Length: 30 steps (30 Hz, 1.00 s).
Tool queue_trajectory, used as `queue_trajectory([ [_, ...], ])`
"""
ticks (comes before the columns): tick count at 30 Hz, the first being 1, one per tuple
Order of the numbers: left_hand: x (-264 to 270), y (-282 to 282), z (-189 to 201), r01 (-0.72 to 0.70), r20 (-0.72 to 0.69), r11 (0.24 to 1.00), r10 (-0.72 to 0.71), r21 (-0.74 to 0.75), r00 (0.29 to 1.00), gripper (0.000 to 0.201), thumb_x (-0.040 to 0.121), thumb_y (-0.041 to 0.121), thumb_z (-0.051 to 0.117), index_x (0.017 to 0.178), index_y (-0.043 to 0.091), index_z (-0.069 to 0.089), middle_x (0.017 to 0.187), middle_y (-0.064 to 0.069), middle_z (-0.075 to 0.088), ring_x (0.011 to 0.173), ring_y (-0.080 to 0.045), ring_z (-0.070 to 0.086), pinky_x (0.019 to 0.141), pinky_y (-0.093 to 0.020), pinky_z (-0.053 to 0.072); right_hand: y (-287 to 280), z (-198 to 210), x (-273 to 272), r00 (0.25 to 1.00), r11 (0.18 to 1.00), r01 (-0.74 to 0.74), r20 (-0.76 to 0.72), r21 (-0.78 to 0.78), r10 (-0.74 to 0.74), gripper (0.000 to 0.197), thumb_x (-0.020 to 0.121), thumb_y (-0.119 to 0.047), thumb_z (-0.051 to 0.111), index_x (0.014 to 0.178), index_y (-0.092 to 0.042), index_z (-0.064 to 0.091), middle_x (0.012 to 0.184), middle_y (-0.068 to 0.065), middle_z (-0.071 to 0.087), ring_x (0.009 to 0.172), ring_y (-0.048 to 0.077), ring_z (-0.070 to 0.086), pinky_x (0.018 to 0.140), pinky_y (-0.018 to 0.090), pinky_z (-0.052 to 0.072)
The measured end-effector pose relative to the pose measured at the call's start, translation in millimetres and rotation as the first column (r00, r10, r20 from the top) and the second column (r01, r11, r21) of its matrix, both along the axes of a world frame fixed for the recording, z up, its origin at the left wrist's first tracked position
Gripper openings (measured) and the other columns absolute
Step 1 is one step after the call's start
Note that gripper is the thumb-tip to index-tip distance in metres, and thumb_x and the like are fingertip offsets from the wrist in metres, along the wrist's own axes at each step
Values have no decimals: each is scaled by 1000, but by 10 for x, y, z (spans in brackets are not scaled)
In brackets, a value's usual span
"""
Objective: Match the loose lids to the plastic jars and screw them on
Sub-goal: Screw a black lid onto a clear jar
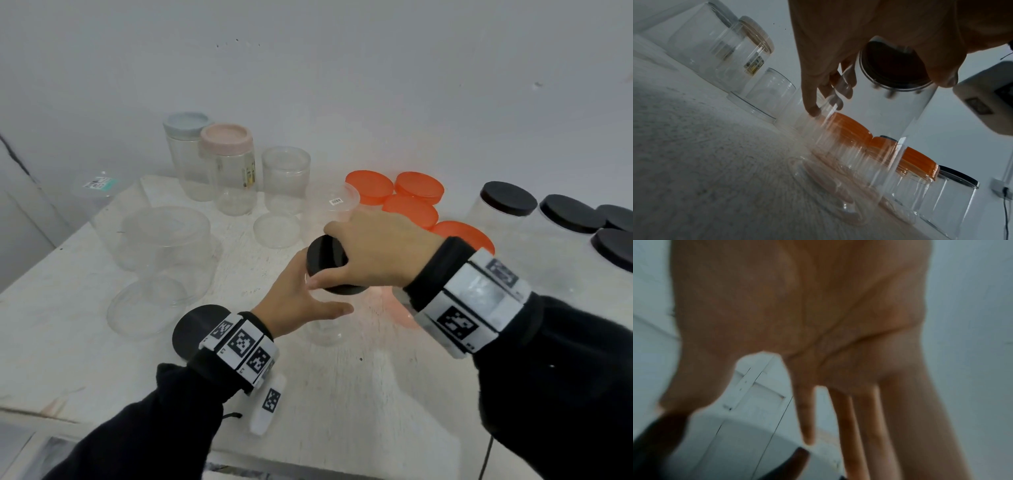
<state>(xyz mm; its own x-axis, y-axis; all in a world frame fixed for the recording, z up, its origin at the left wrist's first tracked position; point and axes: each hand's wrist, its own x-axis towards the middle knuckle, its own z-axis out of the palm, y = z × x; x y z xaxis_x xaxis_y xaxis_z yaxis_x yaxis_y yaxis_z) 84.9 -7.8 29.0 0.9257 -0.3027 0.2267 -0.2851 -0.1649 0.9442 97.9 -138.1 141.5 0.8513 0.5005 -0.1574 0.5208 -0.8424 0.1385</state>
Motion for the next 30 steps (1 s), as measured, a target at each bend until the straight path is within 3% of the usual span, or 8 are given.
queue_trajectory([
  [2, 4, 11, -27, -14, -26, 1000, 14, 1, 1000, 70, 61, 14, 86, 112, 36, 43, 113, 13, 56, 101, 11, 52, 81, -5, 40, -67, 92, 26, 971, 997, -67, -227, 25, 71, 78, 76, -59, 63, 141, -32, 29, 129, 2, 41, 107, 21, 51, 85, 35, 50],
  [5, 7, 4, -28, -20, -16, 999, 20, 29, 1000, 68, 62, 12, 85, 111, 34, 43, 110, 13, 55, 97, 15, 52, 79, -3, 40, -66, 118, 63, 933, 982, -167, -308, 86, 186, 73, 76, -34, 72, 137, -41, 32, 129, -3, 35, 110, 21, 48, 89, 37, 50],
  [10, 9, -14, -17, -25, -14, 1000, 26, 16, 1000, 69, 64, 7, 83, 109, 38, 42, 111, 15, 55, 98, 15, 52, 80, -4, 40, 20, 25, 33, 997, 996, -24, -65, 90, 30, 65, 73, -64, 59, 128, -32, 44, 95, -1, 40, 86, 19, 49, 68, 28, 44],
  [13, 8, -2, -42, -24, -26, 999, 25, 24, 999, 70, 64, 11, 84, 113, 36, 41, 114, 13, 55, 101, 13, 51, 80, -3, 40, 38, 24, 31, 999, 999, -22, -49, 24, 23, 71, 74, -68, 56, 133, -31, 40, 99, 1, 42, 90, 20, 50, 70, 30, 45],
  [17, 18, 17, -58, -16, -50, 1000, 17, 15, 999, 70, 62, 15, 85, 115, 34, 43, 114, 11, 57, 103, 7, 54, 82, -8, 43, 0, 84, 30, 983, 994, -107, -152, 12, 107, 78, 76, -60, 62, 142, -37, 27, 122, 1, 39, 100, 21, 52, 73, 29, 46],
  [21, -3, 7, -37, -44, -44, 999, 45, 26, 998, 68, 59, 20, 86, 114, 26, 47, 109, 8, 59, 97, 5, 56, 79, -8, 43, 29, 39, -27, 991, 991, -128, -36, 33, 129, 61, 79, -59, 58, 132, -33, 43, 97, -2, 42, 84, 18, 52, 53, 20, 33],
  [24, -30, -17, -9, -66, -11, 997, 66, 33, 998, 60, 62, 9, 84, 104, 31, 47, 102, 12, 59, 91, 10, 56, 75, -6, 42, 33, -5, -35, 995, 993, -96, 9, 74, 95, 61, 77, -62, 56, 129, -34, 46, 92, -2, 39, 85, 19, 51, 57, 24, 36],
  [30, -45, -36, -7, -78, 19, 996, 78, 34, 997, 60, 60, 12, 86, 103, 30, 48, 101, 10, 61, 92, 5, 57, 75, -9, 44, -6, -61, -80, 999, 991, -41, -5, 127, 42, 61, 77, -61, 56, 131, -36, 44, 98, 0, 38, 90, 21, 52, 63, 27, 42],
])
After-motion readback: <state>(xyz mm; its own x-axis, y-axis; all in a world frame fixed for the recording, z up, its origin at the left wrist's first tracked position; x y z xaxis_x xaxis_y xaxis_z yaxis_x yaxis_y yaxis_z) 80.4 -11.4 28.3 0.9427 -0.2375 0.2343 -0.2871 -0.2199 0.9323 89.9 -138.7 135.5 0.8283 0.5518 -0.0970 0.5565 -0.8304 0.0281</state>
